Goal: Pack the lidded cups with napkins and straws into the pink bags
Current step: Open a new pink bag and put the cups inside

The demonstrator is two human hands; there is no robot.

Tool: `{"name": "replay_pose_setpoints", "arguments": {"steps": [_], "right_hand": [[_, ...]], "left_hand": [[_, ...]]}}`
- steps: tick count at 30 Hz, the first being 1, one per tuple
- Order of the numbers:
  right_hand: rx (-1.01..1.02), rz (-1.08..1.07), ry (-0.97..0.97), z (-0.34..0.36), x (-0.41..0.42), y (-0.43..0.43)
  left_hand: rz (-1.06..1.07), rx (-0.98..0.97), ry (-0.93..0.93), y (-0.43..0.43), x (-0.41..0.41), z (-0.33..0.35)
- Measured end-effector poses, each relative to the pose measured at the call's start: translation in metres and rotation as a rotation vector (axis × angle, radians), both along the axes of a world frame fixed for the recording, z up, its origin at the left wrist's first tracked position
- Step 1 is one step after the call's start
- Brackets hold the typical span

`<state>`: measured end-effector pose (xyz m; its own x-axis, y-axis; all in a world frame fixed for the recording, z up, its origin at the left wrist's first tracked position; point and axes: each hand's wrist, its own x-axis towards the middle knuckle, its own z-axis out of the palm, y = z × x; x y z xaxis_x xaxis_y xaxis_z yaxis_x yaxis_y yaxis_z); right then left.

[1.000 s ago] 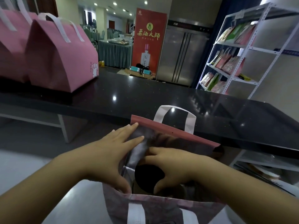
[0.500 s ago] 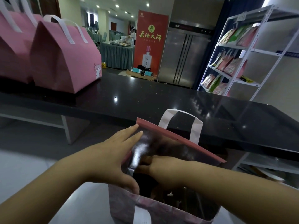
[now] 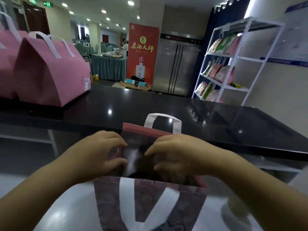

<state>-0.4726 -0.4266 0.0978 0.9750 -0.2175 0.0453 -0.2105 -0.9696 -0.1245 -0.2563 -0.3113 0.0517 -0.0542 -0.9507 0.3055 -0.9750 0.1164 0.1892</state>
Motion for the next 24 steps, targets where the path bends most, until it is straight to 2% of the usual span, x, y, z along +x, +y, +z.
{"name": "replay_pose_setpoints", "arguments": {"steps": [4,10,13,19,24], "right_hand": [[0.007,-0.095,-0.211,0.022,-0.057,-0.002],[-0.01,-0.382,-0.297,0.001,-0.144,-0.029],[0.026,-0.549,-0.191,-0.028,-0.179,-0.046],[-0.009,-0.84,0.18,-0.092,-0.217,-0.081],[0.125,-0.967,0.277,-0.133,-0.226,-0.099]], "left_hand": [[-0.082,-0.075,-0.021,-0.006,-0.031,0.032],[-0.267,-0.076,-0.159,-0.034,-0.092,0.059],[-0.331,-0.048,-0.252,-0.052,-0.122,0.058],[-0.435,-0.012,-0.342,-0.078,-0.159,0.05],[-0.446,-0.017,-0.361,-0.09,-0.166,0.043]]}}
